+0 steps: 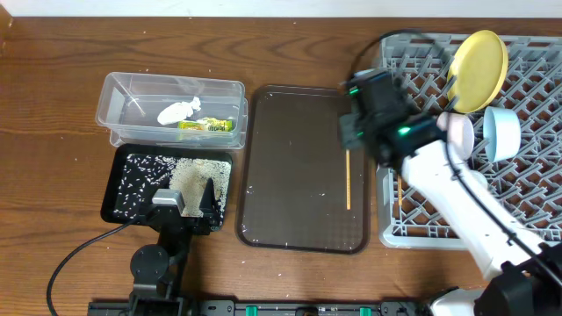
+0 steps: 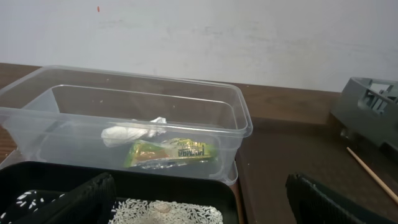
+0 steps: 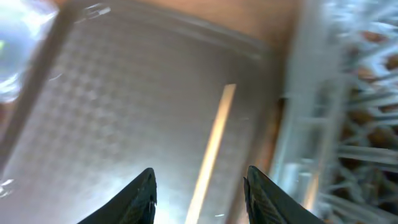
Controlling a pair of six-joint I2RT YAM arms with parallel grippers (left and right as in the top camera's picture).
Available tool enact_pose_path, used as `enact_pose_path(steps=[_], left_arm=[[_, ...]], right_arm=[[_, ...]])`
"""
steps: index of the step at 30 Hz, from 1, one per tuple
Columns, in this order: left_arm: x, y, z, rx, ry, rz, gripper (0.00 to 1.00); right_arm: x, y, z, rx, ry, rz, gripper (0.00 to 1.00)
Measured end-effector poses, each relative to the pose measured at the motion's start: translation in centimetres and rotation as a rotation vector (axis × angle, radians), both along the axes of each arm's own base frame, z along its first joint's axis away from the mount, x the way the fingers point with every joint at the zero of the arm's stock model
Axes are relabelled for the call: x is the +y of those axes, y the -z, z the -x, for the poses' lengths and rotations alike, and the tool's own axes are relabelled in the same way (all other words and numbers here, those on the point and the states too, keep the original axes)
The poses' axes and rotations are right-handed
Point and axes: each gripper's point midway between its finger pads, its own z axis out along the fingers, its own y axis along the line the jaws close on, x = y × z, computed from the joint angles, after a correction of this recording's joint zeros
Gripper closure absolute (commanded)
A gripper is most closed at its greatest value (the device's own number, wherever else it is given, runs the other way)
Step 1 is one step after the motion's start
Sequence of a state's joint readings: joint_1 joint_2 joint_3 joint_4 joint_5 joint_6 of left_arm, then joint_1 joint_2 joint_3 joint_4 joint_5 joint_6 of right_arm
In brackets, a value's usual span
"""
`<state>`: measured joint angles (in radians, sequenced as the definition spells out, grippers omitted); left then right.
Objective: Sort waste into correct bins and load items into the dishwasher rack
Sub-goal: 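Place the chopstick upright into the grey rack, then grasp the remaining chopstick on the brown tray with the right gripper, then place the second chopstick into the grey rack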
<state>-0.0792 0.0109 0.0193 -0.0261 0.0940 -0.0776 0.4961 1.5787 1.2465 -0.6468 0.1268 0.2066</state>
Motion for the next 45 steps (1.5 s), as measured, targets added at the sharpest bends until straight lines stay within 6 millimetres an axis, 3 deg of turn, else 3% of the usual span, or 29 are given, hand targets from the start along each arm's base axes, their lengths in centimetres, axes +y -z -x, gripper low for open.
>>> enact_pose_path(steps=[4,8,12,18,22,26,31,35,39,40,42,45], left_arm=[[0.0,0.0,0.0,0.0,0.0,0.0,0.1],[0.0,0.0,0.0,0.0,0.0,0.0,0.1],[0.0,0.0,0.0,0.0,0.0,0.0,0.1],[0.0,0.0,0.0,0.0,0.0,0.0,0.1],[0.0,0.0,0.0,0.0,0.0,0.0,0.1],[0.0,0.0,0.0,0.0,0.0,0.0,0.09],[0.0,0.0,0.0,0.0,0.0,0.0,0.1],[0.0,0.0,0.0,0.0,0.0,0.0,0.1],[0.0,0.0,0.0,0.0,0.0,0.0,0.1],[0.0,0.0,0.0,0.0,0.0,0.0,0.1],[0.0,0.0,0.0,0.0,0.0,0.0,0.1],[0.0,0.0,0.0,0.0,0.0,0.0,0.1]], right_arm=[[1.7,2.7,0.8,0.058,0.022,0.027,0.57],[1.1,8.3,0.8,0.166,0.107,0.106,0.6],[0.3,12.1,1.3,0.249,0.179,0.147,0.64],[-1.5,14.3,2.0,0.332,0.276,0.157,0.74],[-1.7,15.2,2.7,0.384,0.291,0.161,0.99],[-1.6,15.1,2.6,0.388,0.298,0.157,0.99],[-1.1,13.8,2.4,0.376,0.22,0.138,0.99],[-1.3,8.0,0.3,0.236,0.153,0.079,0.99],[-5.2,-1.4,-2.5,-0.013,0.208,0.04,0.99],[-6.3,-2.8,-2.8,-0.051,0.226,0.045,0.99],[-8.6,-4.4,-3.3,-0.097,0.264,0.066,0.99],[-11.4,-3.6,-3.9,-0.075,0.292,0.108,0.99]])
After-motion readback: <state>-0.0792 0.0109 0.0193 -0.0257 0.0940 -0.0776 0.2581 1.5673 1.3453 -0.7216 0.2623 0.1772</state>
